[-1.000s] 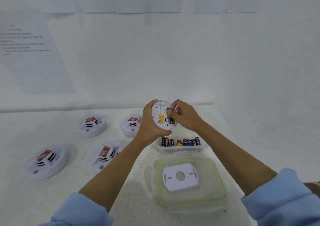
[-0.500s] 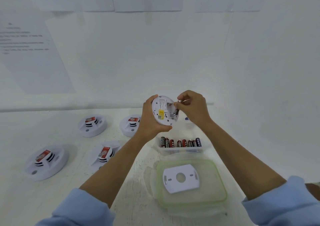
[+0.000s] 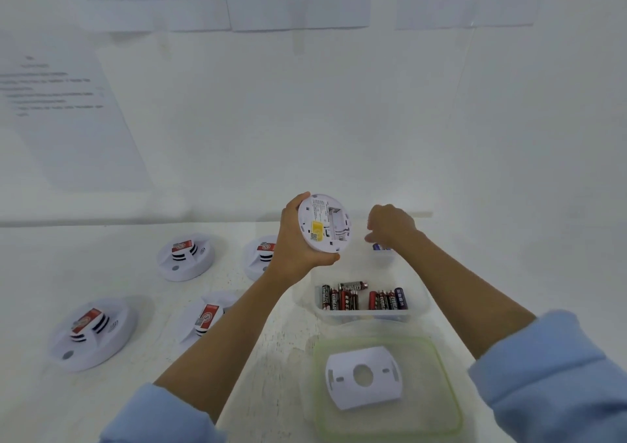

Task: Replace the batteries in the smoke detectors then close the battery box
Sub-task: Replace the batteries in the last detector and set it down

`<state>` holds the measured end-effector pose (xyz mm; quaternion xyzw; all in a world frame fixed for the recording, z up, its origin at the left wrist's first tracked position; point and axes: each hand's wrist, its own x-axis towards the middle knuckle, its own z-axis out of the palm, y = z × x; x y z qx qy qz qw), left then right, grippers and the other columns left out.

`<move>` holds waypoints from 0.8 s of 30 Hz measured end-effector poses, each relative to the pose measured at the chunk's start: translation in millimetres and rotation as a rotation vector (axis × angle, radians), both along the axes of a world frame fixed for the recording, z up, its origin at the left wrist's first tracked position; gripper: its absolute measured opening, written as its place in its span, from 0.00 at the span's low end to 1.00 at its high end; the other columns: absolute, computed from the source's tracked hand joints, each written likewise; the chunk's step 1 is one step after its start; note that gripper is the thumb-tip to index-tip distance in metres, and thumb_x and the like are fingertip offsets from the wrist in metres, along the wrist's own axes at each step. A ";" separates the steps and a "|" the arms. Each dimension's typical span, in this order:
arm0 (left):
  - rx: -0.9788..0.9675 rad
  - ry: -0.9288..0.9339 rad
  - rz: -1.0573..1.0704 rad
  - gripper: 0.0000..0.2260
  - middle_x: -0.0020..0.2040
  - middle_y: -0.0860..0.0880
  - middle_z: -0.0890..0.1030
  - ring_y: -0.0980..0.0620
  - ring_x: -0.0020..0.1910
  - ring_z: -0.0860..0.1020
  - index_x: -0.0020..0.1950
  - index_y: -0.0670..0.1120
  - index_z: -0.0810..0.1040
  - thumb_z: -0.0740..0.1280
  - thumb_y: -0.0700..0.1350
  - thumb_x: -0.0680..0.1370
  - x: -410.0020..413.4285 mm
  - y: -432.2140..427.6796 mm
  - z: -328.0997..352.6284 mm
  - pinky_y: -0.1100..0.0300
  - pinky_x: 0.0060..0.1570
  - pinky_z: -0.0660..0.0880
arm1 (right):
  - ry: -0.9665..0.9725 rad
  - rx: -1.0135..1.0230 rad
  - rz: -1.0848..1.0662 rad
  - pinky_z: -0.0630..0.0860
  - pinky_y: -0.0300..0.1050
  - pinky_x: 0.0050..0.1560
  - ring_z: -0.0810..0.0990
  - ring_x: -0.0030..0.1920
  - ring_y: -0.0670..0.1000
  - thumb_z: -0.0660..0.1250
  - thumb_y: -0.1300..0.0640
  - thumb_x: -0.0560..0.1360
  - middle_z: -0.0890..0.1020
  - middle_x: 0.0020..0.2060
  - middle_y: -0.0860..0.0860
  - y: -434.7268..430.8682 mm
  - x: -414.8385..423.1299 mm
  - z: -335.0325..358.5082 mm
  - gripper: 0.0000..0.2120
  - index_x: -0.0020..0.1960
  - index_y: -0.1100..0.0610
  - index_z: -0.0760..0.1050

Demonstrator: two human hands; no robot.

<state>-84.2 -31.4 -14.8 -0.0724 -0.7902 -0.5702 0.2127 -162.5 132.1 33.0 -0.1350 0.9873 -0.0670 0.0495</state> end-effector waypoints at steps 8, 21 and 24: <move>0.035 -0.021 -0.011 0.45 0.64 0.54 0.66 0.55 0.64 0.68 0.66 0.56 0.60 0.78 0.46 0.53 -1.4 -4.8 -3.1 0.52 0.61 0.74 | -0.046 0.231 0.126 0.69 0.43 0.42 0.73 0.42 0.55 0.61 0.67 0.73 0.73 0.40 0.53 -8.9 -12.1 -14.9 0.03 0.44 0.61 0.68; 0.128 -0.011 -0.068 0.46 0.61 0.53 0.71 0.63 0.57 0.74 0.66 0.50 0.59 0.78 0.40 0.53 -1.1 4.3 2.8 0.67 0.52 0.75 | 0.012 -0.953 0.155 0.75 0.31 0.31 0.77 0.25 0.40 0.72 0.64 0.68 0.80 0.30 0.50 -5.0 33.1 24.3 0.06 0.45 0.62 0.78; 0.160 -0.001 -0.086 0.46 0.59 0.54 0.71 0.65 0.54 0.75 0.67 0.46 0.58 0.77 0.35 0.54 0.8 10.1 5.5 0.68 0.49 0.76 | 0.174 -0.810 0.186 0.70 0.26 0.32 0.75 0.30 0.42 0.71 0.60 0.70 0.80 0.33 0.51 -12.9 46.0 22.8 0.05 0.42 0.63 0.82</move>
